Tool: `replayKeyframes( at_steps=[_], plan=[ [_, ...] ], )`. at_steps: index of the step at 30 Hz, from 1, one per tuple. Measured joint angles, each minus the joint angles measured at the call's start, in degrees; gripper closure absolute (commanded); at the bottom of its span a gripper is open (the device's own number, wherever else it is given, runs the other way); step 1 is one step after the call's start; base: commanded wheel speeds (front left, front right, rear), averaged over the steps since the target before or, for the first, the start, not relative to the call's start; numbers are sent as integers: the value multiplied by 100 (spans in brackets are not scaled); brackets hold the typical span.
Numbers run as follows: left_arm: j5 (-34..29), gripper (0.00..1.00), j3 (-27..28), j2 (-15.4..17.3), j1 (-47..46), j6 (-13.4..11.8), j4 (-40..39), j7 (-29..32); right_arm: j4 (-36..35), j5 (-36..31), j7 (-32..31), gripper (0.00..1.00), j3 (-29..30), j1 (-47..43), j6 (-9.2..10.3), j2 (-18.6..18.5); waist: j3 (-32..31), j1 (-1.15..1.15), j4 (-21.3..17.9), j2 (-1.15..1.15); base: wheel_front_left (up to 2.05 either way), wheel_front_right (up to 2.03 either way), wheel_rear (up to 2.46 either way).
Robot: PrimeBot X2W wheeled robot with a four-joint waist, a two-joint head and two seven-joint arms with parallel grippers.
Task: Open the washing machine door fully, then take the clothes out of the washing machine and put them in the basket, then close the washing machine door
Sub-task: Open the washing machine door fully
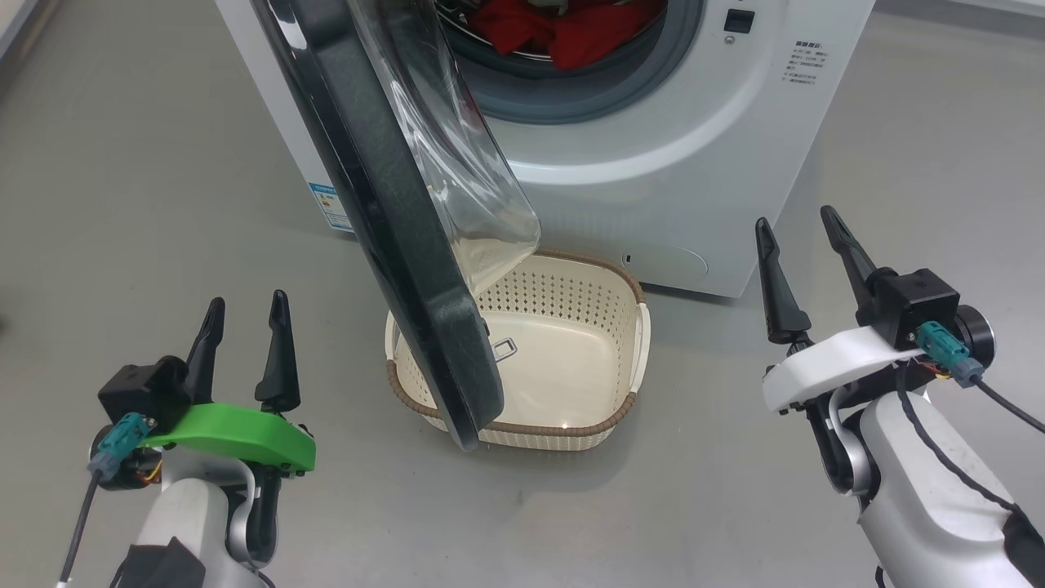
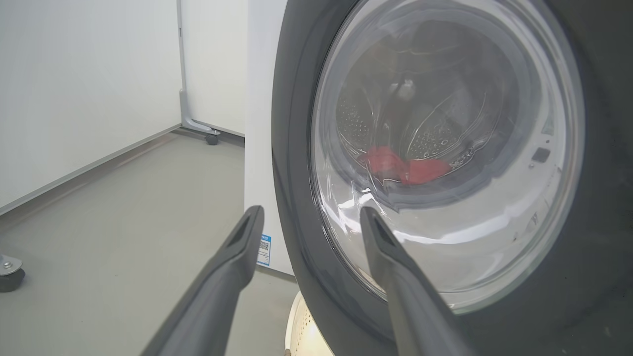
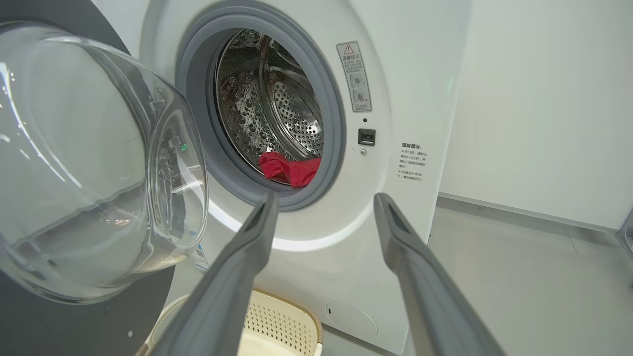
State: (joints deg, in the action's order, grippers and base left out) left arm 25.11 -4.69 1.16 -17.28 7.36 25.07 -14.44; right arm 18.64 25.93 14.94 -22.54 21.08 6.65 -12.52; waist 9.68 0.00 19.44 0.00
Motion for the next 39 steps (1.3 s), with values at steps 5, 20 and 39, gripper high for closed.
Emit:
replayKeyframes(
  at_steps=[5,20,39],
  plan=[
    [-1,0,-1,0,1,0,-4,0,35,-331,0,0,5,-157,8,20,-9,0,10,0,0,0,0],
    [-1,0,-57,0,21,0,-52,0,153,-799,0,0,256,-406,15,356,-62,0,9,0,0,0,0],
    [-51,100,-37,-1,106,0,-250,0,154,-1067,0,0,520,-537,56,545,-79,0,-4,0,0,0,0]
  ],
)
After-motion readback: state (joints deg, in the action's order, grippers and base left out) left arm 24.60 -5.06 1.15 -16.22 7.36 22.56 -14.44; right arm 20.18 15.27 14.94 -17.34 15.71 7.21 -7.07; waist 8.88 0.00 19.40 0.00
